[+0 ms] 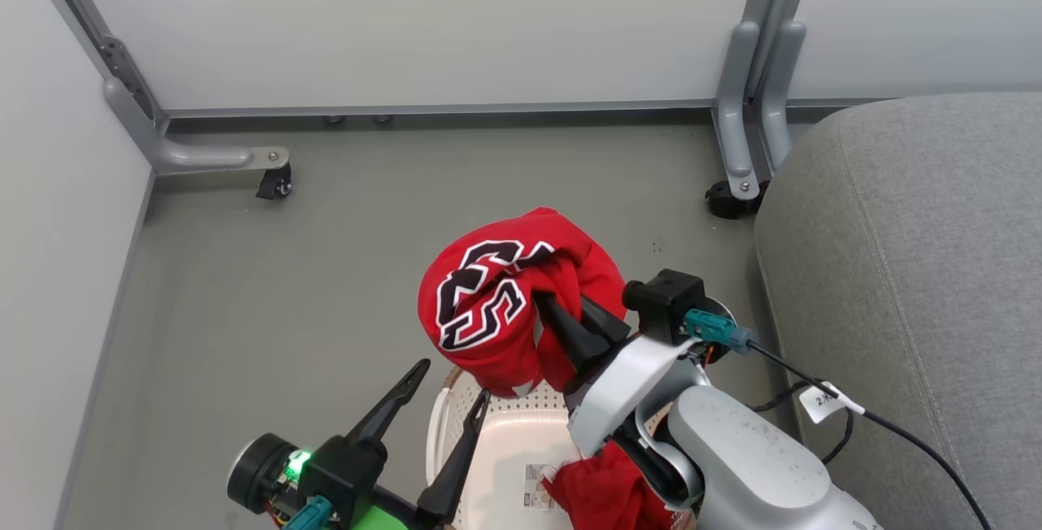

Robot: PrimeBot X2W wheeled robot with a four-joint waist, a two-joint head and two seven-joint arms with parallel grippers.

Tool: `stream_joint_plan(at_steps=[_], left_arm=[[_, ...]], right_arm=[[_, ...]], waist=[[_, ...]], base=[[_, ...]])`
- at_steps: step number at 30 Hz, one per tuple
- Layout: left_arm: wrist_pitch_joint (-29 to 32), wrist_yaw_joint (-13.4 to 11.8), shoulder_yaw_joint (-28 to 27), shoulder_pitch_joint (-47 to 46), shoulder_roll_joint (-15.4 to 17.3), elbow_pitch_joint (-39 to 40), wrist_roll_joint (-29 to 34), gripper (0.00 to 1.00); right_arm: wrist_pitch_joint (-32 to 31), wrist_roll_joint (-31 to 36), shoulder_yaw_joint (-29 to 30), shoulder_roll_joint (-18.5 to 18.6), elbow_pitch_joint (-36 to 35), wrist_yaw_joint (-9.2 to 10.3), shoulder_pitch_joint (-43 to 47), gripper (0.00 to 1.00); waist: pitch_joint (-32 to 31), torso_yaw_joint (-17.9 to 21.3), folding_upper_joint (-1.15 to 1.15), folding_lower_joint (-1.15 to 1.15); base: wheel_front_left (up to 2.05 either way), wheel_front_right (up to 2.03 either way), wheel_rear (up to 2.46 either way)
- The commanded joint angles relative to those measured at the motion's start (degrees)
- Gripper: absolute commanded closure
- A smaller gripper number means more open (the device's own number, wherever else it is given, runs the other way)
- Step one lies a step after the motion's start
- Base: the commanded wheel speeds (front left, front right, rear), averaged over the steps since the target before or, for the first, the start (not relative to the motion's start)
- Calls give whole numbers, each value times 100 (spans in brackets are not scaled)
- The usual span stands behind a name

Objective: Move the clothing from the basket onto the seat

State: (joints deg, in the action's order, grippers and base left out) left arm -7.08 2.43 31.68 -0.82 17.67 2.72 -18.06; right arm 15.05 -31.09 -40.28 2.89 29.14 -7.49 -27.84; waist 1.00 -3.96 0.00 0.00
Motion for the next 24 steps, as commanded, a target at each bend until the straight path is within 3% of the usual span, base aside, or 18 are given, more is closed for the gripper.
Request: stream_joint_plan(at_steps=[1, 11, 24], left_arm=[[-3, -21, 7, 71, 52, 13, -18, 0], [1, -43, 33, 32, 131, 82, 24, 0], [65, 106, 220, -531, 130, 198, 218, 0]], right_arm=[[18, 49, 44, 4, 3, 0, 50, 100], [18, 159, 269, 5, -24, 0, -10, 100], [18, 484, 1044, 108, -124, 0, -152, 100]], waist=[[10, 22, 0, 0], [161, 407, 0, 0], [708, 2022, 0, 0]], base=[[0, 0, 0], [0, 0, 0], [0, 0, 0]])
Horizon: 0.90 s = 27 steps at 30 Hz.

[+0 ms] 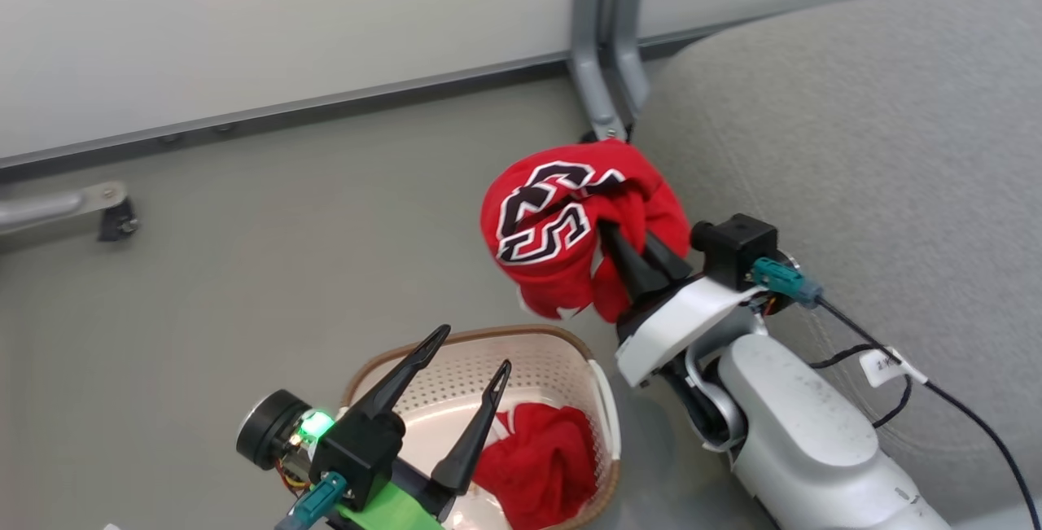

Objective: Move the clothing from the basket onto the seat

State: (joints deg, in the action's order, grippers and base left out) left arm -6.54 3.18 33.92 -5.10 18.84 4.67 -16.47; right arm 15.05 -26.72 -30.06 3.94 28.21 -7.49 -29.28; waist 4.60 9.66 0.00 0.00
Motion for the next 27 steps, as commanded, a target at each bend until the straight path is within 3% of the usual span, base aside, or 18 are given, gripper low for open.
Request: stream_joint_plan(at_steps=[1, 8, 14, 21, 27], left_arm=[[22, 40, 13, -128, 16, 2, 68, 0], [107, 102, 121, -355, 34, -5, 105, 0], [176, 149, 224, -488, 53, 15, 129, 0], [288, 185, 265, -720, 136, 94, 168, 0], [447, 216, 219, -1078, 261, 277, 262, 0]], right_arm=[[18, 58, 93, 13, -48, 0, 15, 100], [18, 203, 667, 125, -213, 0, 259, 100], [18, 296, 1148, 180, -346, -1, 434, 100], [18, 343, 1787, 263, -468, 0, 241, 100], [18, 226, 2552, 420, -431, 0, -346, 100]], waist=[[385, 767, 0, 0], [606, 1447, 0, 0], [816, 1789, 0, 0], [1198, 1901, 0, 0], [1848, 1675, 0, 0]], base=[[0, 0, 0], [0, 0, 0], [0, 0, 0], [0, 0, 0], [0, 0, 0]])
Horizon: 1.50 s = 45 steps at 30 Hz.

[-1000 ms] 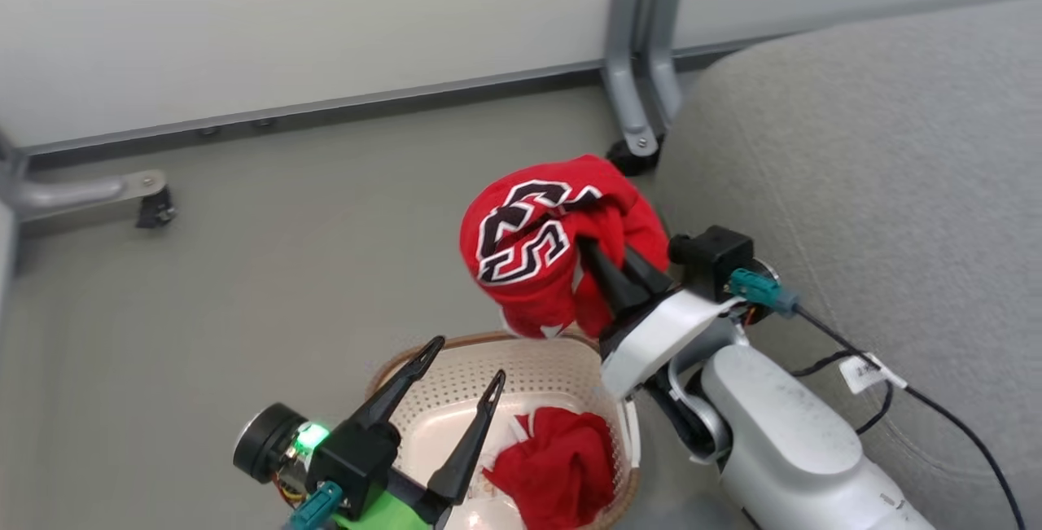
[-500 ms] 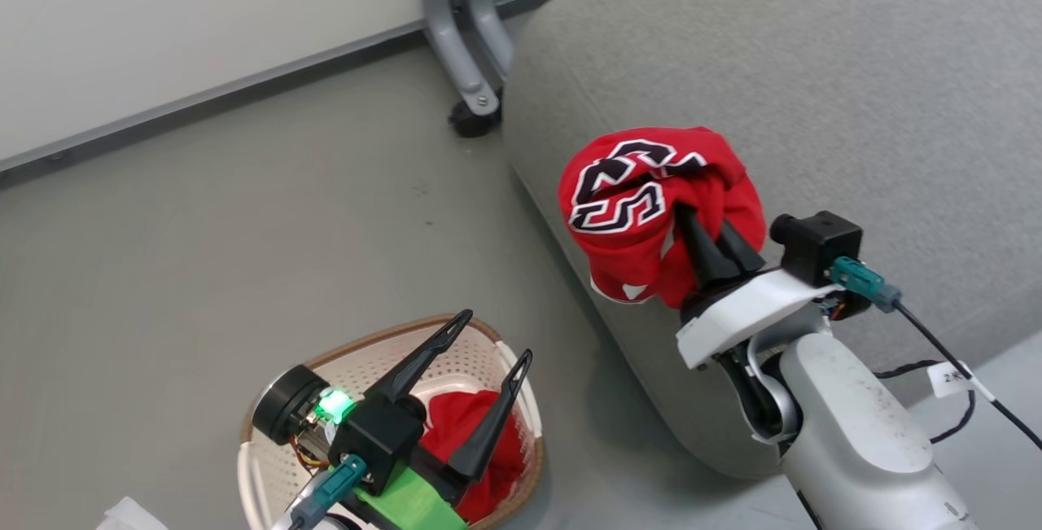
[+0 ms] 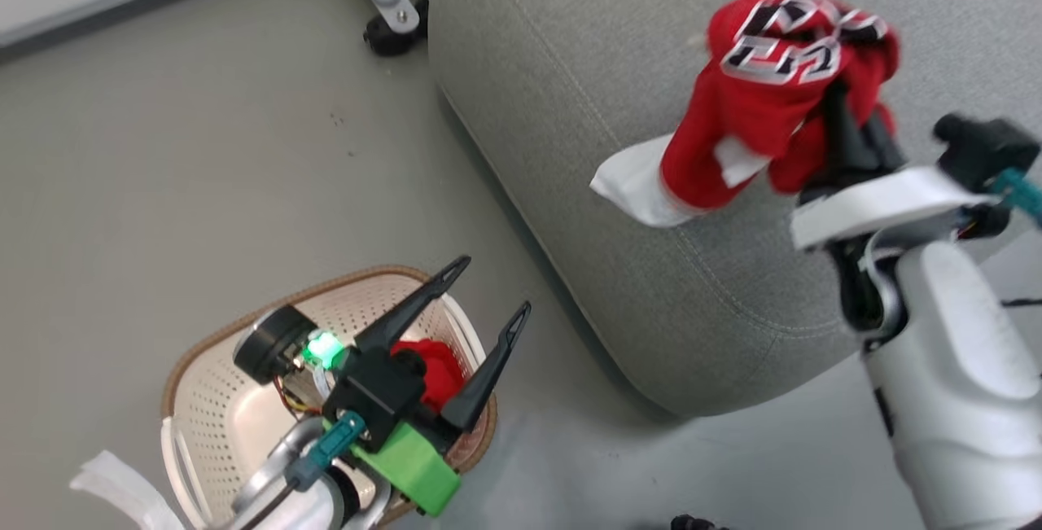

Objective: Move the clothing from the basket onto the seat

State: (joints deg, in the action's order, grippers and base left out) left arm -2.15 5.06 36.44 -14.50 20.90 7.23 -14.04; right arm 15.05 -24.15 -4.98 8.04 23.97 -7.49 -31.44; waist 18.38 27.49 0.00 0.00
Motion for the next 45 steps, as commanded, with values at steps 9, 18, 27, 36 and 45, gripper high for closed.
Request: stream_joint_plan(at_steps=[9, 18, 27, 36, 45], left_arm=[[75, 98, -52, -882, 162, 281, 233, 0], [13, 138, -54, -1451, 223, 320, 353, 0], [-85, 99, -54, -1542, 242, 185, 349, 0], [-379, -122, -79, -1244, 130, -151, 244, 0], [-822, -558, -368, -852, -118, -609, -82, 0]], right_arm=[[18, -170, 1060, 556, 318, 0, -1338, 100], [18, -118, 1740, 845, 1178, 0, -1999, 58], [18, 110, 2209, 683, 1445, 0, -1700, 0], [18, 465, 2542, 249, 235, 0, -534, 0], [18, 864, 1986, -254, -1306, 0, 794, 0]], waist=[[1605, -803, 0, 0], [2382, -1161, 0, 0], [2441, -1112, 0, 0], [1738, -1058, 0, 0], [834, -1134, 0, 0]], base=[[0, 0, 0], [0, 0, 0], [0, 0, 0], [0, 0, 0], [0, 0, 0]])
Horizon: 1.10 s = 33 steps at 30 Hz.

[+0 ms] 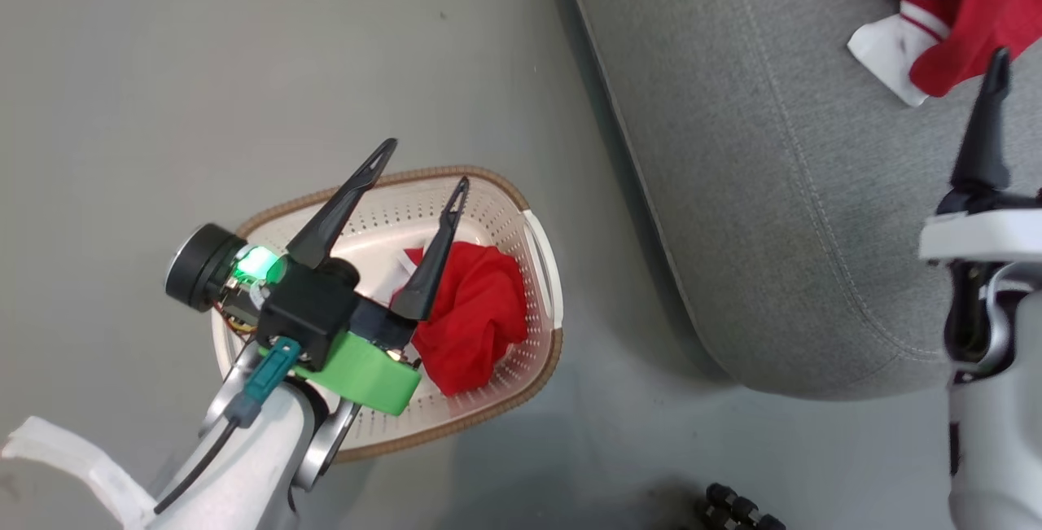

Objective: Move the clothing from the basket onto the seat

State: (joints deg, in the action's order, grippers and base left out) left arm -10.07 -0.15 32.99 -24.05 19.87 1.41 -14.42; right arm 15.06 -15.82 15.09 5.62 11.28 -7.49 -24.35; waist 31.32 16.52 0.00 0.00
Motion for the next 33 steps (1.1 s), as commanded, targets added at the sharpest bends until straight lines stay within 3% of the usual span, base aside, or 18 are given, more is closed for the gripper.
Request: stream_joint_plan(at_steps=[1, 7, 16, 24, 33], left_arm=[[-100, -107, -96, 155, -39, -82, -107, 0], [-426, -470, -598, 460, -191, -466, -412, 0], [-511, -754, -1496, 1046, -376, -685, -561, 0], [-513, -692, -2276, 1689, -623, -733, -387, 0], [-509, -458, -2520, 2319, -937, -875, -72, 0]], right_arm=[[16, 90, -150, -44, -152, 0, 228, 0], [16, 186, -654, -190, -826, 0, 948, 0], [16, 365, -1272, -235, -1129, 0, 1634, 0], [-121, 537, -1387, -161, -1199, 0, 2024, 0], [-388, 603, -1521, -138, -1342, 0, 2545, 0]], waist=[[-550, -51, 0, 0], [-1095, -281, 0, 0], [-1708, -921, 0, 0], [-2149, -1591, 0, 0], [-2713, -1690, 0, 0]], base=[[0, 0, 0], [0, 0, 0], [0, 0, 0], [0, 0, 0], [0, 0, 0]])
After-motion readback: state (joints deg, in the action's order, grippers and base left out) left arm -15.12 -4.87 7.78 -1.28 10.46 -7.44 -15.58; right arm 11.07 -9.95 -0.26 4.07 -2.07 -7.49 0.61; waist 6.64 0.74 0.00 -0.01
